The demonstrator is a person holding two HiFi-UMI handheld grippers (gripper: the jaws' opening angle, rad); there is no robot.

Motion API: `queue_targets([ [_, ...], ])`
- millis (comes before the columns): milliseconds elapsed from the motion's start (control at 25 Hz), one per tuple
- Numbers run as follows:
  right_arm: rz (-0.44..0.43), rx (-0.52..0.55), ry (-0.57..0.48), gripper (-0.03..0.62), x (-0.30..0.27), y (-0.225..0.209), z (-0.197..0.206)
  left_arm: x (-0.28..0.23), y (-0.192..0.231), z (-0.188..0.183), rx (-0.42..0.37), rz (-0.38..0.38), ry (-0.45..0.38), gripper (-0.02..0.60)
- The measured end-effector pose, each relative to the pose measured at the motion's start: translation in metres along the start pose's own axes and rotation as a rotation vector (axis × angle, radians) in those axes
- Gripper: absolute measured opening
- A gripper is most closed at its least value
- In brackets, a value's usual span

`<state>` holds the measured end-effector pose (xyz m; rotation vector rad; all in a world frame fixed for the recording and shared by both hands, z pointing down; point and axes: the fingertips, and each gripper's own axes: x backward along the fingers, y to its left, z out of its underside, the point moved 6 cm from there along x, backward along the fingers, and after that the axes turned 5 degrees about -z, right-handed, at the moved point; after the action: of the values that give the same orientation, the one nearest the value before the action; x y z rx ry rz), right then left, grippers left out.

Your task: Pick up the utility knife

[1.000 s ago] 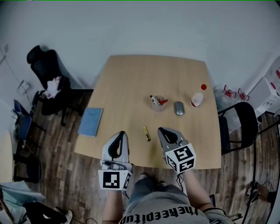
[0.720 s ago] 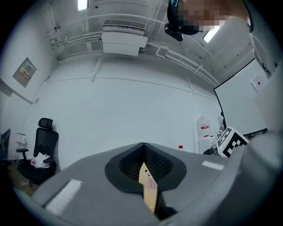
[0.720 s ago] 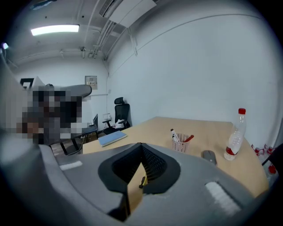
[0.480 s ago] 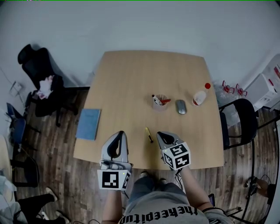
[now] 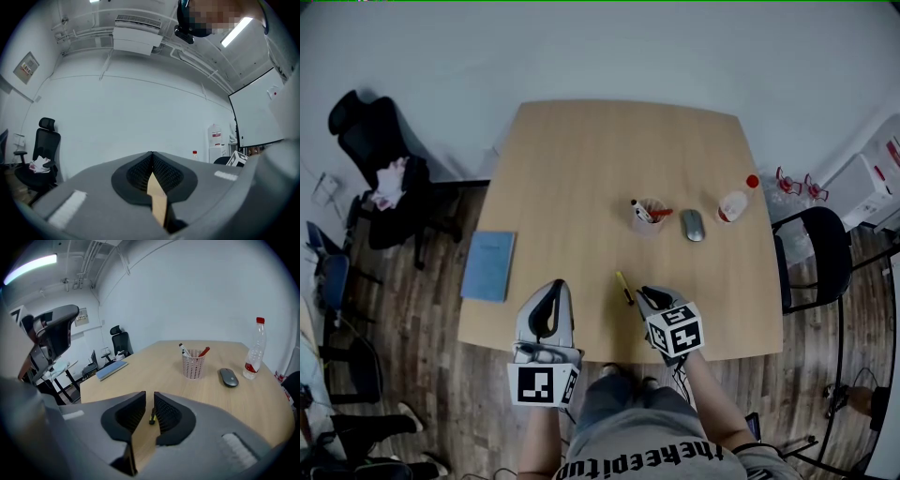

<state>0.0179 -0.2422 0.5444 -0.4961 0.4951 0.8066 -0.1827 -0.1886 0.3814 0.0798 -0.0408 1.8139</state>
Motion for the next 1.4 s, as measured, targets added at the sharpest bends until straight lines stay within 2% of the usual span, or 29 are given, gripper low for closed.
queue_targets([
  [320,-0.006,-0.013,0.074,0.12,-0.022,0.004,0.015,0.001,0.015,0.006,0.007,-0.006,0.014,0.02],
  [1120,0.025,-0.005,0.216,0.187,-0.064,0.004,0.043,0.005,0.039,0.016,0.027,-0.028,0.049,0.02],
  [1400,0.054,0.007,0.253,0.192,-0.075,0.0,0.049,0.005,0.045,0.019,0.025,-0.038,0.06,0.02],
])
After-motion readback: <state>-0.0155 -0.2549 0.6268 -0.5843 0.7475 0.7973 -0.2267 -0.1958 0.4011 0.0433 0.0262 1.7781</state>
